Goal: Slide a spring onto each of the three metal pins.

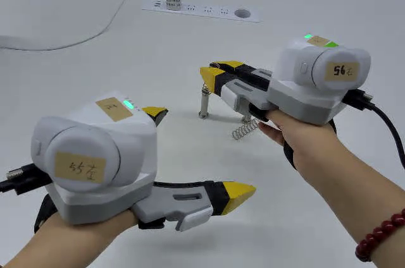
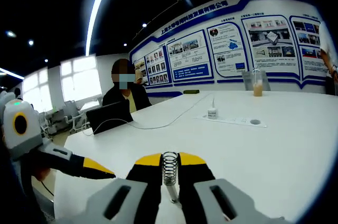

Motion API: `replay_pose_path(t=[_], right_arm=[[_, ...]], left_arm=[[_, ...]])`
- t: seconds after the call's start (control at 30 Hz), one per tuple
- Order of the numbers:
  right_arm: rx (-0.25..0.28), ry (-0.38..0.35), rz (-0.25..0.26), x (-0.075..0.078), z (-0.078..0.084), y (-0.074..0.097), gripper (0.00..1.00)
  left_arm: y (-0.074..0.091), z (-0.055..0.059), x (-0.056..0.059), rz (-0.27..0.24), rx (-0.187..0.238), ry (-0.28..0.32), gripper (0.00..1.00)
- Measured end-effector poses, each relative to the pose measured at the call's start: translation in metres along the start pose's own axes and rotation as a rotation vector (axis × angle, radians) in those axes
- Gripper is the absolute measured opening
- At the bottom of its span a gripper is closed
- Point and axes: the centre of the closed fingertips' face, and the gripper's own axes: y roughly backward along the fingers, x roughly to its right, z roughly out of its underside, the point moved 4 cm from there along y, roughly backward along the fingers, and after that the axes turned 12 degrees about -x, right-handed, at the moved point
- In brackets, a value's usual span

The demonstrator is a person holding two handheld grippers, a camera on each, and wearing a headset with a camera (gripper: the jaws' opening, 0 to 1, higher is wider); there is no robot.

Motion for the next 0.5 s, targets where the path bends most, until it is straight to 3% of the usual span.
replay_pose_path(t=[0.5], right_arm=[[-0.046,0.072,0.019,-0.002,0.011,-0.006,0.12]], left_arm=[[0.001,0.000,0.000,0.001,-0.003,0.003,0.97]])
